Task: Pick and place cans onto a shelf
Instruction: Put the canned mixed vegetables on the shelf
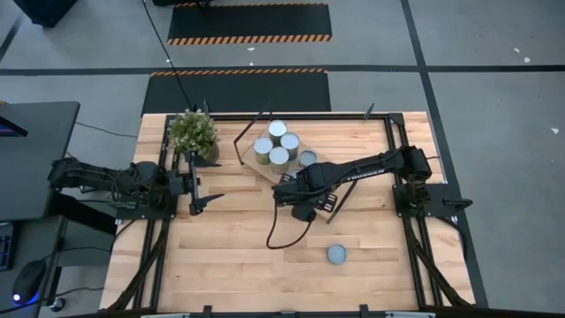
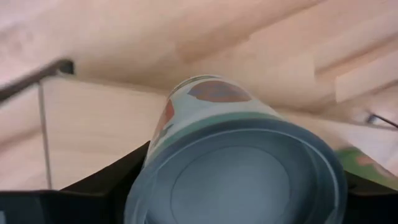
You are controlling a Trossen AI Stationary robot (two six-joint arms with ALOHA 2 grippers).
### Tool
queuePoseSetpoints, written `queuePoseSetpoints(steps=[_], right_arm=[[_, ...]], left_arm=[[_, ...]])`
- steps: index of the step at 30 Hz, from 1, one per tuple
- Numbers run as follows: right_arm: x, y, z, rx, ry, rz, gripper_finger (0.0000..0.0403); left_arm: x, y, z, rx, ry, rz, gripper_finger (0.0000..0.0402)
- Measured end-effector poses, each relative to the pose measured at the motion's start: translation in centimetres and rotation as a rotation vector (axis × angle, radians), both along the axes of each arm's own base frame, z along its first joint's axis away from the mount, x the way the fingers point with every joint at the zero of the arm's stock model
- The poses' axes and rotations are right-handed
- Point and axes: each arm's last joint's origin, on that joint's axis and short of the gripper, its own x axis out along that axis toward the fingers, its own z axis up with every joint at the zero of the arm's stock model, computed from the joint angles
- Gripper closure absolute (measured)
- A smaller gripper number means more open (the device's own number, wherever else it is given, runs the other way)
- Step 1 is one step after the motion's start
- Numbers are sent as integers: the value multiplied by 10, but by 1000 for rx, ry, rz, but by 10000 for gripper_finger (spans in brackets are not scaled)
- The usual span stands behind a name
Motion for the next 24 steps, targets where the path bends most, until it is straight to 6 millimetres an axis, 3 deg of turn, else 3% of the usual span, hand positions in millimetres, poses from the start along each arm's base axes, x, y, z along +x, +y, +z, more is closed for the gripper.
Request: queuePoseSetpoints(steps=[24], right_arm=[[-4,-39,-18,33,75,-101,100]], left_arm=[[0,0,0,-1,0,0,3]])
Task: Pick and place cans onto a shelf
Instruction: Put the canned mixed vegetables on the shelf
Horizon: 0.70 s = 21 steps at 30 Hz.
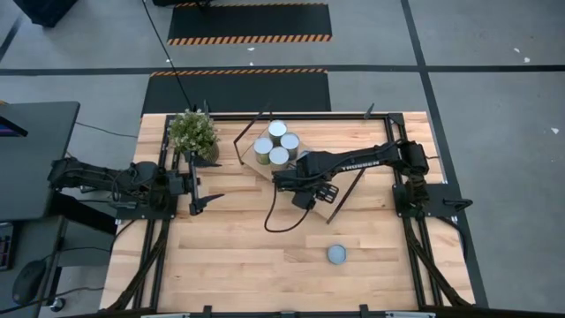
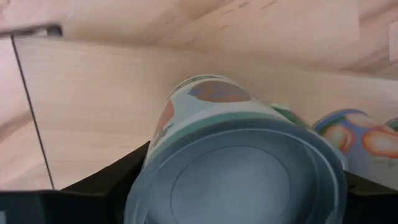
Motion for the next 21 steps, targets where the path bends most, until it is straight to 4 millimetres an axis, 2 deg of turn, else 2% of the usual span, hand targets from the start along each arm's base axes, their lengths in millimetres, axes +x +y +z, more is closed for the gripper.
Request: queuePoseSetpoints(steps=[10,21], right_arm=[[0,-2,0,13,-7,-40,90],[-3,-3,0,11,27,-38,42]], left_arm=[[0,0,0,0,0,0,3],[0,0,0,0,0,0,3]])
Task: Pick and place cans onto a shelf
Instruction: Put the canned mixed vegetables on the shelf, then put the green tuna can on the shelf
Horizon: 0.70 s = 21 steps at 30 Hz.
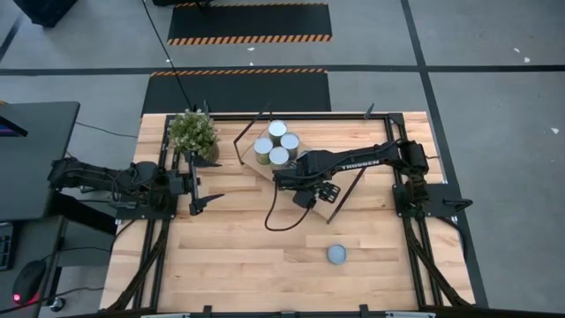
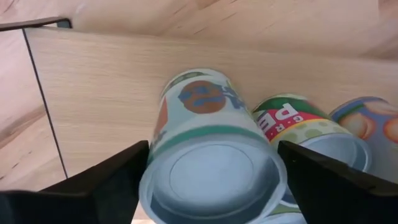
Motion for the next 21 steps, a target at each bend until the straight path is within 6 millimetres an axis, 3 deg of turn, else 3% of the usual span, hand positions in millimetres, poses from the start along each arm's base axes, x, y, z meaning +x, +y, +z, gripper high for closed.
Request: queuePoseSetpoints(steps=[15,21], right_arm=[[-4,9,4,-73,-13,-79,39],[-5,12,29,-94,-95,-148,39]], left_arm=[[0,0,0,0,0,0,3],[0,0,0,-3,-1,0,3]])
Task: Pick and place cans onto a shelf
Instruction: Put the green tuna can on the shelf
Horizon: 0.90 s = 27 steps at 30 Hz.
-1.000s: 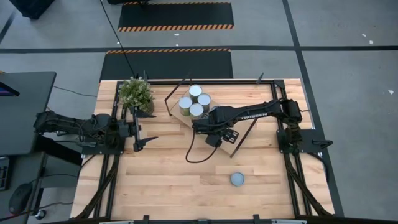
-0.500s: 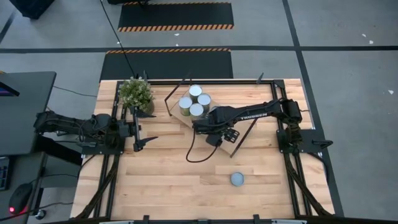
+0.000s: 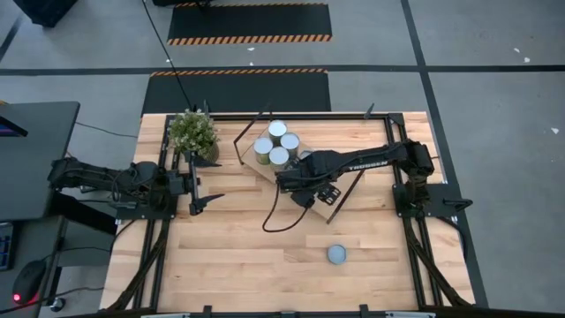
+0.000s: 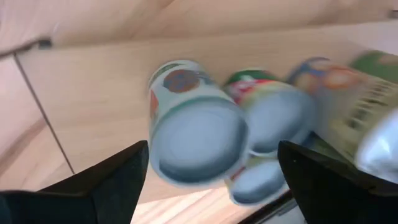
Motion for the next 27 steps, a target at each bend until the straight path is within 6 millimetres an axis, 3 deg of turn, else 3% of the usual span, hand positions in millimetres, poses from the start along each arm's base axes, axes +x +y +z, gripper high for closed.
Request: queuePoseSetpoints(steps=[6,14,22,27], right_arm=[[8,14,27,28,-178,-47,39],[15,66,28,154,-324,-63,39],[8,136,-2,347,-345,-156,39],[-7,165,-27,361,-260,-253,39]], left_arm=[[0,0,0,-5,-5,-1,3],[0,0,0,-19,-6,-4,3],[0,0,1,-19,-6,-4,3],[0,0,1,-23,-9,-5,3]])
